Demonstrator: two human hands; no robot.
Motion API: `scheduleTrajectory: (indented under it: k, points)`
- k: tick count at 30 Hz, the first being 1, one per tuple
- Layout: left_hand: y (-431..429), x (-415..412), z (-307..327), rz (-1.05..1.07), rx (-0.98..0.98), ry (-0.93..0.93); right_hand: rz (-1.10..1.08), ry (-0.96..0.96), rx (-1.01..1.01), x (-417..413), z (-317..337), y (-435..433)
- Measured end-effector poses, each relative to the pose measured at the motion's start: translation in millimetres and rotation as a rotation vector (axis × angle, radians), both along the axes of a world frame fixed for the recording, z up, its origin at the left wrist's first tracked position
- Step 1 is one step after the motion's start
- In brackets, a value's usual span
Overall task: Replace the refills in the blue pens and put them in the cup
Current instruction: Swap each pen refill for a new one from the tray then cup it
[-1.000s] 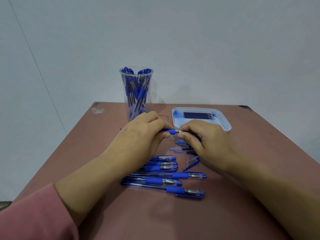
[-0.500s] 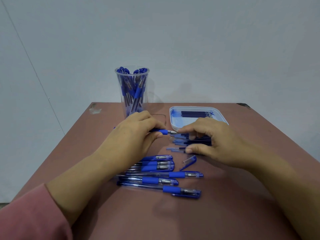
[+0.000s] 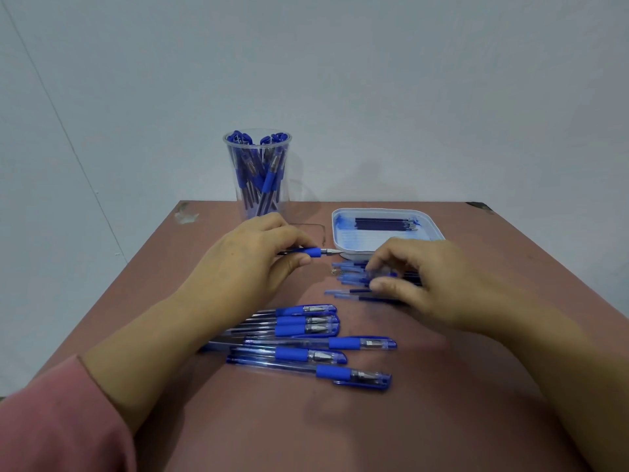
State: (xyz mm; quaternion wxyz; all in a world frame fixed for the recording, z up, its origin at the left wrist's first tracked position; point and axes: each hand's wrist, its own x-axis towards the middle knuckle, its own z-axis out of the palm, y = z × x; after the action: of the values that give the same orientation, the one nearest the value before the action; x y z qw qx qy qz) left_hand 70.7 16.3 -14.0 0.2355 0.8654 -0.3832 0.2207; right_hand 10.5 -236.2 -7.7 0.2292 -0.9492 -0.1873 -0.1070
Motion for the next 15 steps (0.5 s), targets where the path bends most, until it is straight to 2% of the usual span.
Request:
scheduleTrajectory:
  k: [8, 15]
  points:
    - [-3, -3, -3, -0.071, -0.023, -0.023, -0.009, -0.154, 0.153, 5, -5, 13]
    - [-9, -6, -8, -0.107, -0.051, -0.027, 0.033, -0.187, 0.263, 2, -6, 28]
